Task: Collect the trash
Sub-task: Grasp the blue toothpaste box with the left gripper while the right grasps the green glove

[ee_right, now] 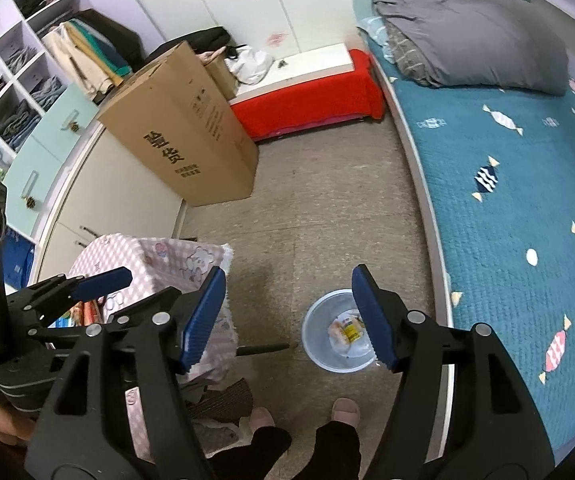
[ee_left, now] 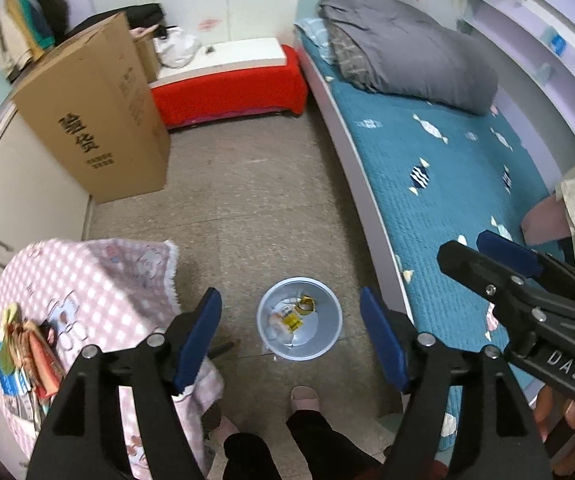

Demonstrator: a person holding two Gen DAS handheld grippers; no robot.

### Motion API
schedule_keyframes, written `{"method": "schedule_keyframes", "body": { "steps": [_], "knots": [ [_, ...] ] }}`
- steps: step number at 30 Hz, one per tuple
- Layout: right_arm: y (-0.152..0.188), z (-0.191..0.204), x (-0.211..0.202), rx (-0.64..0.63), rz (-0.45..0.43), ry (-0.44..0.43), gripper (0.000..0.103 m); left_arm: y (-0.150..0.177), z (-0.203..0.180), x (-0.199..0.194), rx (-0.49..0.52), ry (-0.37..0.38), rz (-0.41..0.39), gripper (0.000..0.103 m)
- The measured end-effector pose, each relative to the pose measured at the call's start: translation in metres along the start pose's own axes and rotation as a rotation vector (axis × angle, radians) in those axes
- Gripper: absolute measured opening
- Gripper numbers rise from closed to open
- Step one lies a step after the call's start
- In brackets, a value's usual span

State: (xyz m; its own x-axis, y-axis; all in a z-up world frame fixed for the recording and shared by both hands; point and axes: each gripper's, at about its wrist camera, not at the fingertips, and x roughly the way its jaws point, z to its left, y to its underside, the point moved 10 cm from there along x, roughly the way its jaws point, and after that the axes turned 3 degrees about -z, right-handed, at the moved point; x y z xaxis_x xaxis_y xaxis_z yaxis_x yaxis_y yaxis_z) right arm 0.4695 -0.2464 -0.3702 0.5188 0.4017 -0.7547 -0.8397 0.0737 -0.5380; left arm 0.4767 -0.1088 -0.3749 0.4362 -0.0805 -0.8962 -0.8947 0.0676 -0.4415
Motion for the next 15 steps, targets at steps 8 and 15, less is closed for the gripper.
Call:
{"method": "schedule_keyframes", "body": {
  "steps": [8, 15],
  "knots": [
    [0.02, 0.11, 0.035, -0.12, 0.057, -0.083, 0.066, 0.035, 0.128, -0.036, -0.188, -0.081, -0.033, 0.07],
    [0.063, 0.231, 0.078, -0.202, 0.137, -0.165, 0.066, 0.097, 0.281, -0.067, -0.403, -0.177, -0.042, 0.07]
  ]
}}
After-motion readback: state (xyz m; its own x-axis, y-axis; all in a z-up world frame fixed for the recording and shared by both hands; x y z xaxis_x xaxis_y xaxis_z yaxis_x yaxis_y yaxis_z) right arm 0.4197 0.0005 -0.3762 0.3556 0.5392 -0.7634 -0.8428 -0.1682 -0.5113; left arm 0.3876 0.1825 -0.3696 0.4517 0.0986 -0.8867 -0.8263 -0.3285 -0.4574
